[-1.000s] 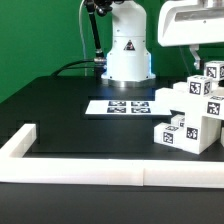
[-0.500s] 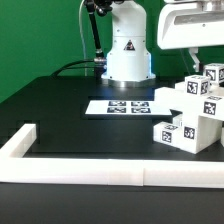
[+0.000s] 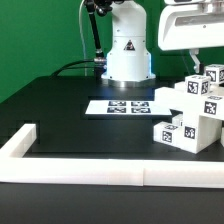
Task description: Assemble chair
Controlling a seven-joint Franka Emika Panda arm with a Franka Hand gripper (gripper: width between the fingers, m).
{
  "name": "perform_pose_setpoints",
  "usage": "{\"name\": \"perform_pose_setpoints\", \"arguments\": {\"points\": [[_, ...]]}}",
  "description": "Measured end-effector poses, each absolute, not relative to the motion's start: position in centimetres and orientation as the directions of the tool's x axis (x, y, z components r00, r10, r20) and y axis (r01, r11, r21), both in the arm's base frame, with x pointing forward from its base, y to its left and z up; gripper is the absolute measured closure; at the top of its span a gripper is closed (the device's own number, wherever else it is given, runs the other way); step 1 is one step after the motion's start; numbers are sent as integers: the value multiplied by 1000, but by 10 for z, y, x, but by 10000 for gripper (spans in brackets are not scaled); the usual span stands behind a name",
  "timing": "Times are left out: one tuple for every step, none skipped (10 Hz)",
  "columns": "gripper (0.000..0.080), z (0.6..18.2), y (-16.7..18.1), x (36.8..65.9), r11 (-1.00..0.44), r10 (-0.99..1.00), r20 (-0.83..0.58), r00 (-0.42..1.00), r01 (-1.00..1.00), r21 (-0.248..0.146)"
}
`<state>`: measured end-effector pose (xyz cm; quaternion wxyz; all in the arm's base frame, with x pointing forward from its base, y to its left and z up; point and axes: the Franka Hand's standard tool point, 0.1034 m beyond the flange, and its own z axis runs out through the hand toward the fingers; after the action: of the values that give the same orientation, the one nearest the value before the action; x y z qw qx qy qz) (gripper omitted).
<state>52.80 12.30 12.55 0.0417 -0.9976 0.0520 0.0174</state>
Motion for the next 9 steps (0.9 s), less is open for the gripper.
{"name": "perform_pose_setpoints", "arguments": {"points": [[406, 124, 123, 528, -991, -103, -38, 994, -105, -81], [406, 124, 123, 528, -991, -103, -38, 994, -105, -81], [406, 124, 122, 529, -991, -102, -37, 994, -105, -81], [406, 124, 122, 529, -991, -103, -34, 994, -105, -81], [406, 124, 122, 529, -991, -103, -34, 994, -105, -81], [406, 124, 122, 529, -991, -103, -33, 994, -105, -81], [406, 124, 122, 529, -991, -103, -33, 994, -105, -81], [406, 124, 122, 529, -991, -103, -33, 994, -105, -81], [406, 124, 122, 529, -991, -103, -33, 994, -105, -81]]}}
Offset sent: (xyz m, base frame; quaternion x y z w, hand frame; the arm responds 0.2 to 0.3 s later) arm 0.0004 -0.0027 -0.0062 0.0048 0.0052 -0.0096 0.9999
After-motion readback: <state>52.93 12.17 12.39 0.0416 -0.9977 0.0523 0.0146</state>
